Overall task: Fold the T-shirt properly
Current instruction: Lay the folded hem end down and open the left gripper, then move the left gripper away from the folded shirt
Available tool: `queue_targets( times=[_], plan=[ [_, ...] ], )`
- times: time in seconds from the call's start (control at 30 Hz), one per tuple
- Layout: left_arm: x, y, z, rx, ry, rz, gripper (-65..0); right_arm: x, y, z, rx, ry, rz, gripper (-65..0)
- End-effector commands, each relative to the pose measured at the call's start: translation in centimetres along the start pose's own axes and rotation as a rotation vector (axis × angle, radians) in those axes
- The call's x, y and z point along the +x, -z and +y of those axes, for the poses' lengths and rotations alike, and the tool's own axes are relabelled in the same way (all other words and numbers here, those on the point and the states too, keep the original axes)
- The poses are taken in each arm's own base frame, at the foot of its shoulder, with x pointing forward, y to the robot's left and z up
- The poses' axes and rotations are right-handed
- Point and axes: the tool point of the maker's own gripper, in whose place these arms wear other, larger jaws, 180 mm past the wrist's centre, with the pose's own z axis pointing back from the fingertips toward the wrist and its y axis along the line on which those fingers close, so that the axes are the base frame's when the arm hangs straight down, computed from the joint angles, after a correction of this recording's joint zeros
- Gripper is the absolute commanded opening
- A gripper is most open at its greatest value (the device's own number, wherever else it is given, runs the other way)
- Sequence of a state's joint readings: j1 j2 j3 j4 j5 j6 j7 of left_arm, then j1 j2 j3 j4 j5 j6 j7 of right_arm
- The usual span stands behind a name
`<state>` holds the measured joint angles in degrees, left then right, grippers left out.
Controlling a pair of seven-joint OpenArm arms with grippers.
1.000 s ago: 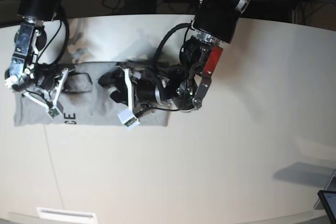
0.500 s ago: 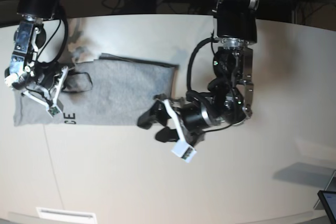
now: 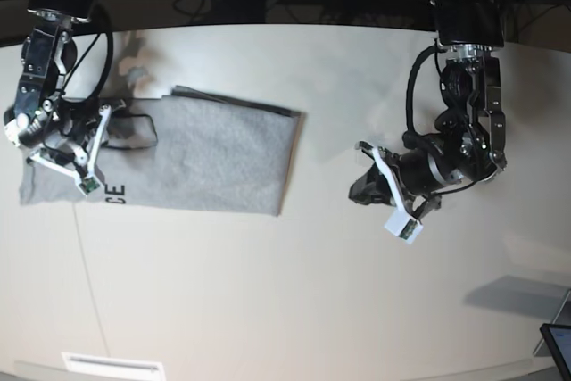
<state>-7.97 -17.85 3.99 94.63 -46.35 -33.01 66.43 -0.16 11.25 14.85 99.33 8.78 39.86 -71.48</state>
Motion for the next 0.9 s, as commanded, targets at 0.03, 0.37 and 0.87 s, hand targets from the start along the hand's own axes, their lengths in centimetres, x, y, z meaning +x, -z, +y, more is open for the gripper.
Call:
queue_targets(
  times=[0.03, 0.37, 0.87],
  plan=[
    [0.3, -0.7, 0.3, 0.007, 0.013, -0.017, -65.0, 2.9, -1.6, -0.3, -0.034, -0.091, -0.075, -44.3],
    [-3.8, -2.0, 1.2, 0.033, 0.004, 0.080, -65.0, 7.7, -3.2, 3.9, -0.003, -0.221, -0.148, -38.2],
    [-3.4, -3.4, 0.0, 0.036, 0.081, 0.071, -65.0, 10.3, -0.7, 7.1, 0.117, -0.193, -0.151, -37.9]
  ],
)
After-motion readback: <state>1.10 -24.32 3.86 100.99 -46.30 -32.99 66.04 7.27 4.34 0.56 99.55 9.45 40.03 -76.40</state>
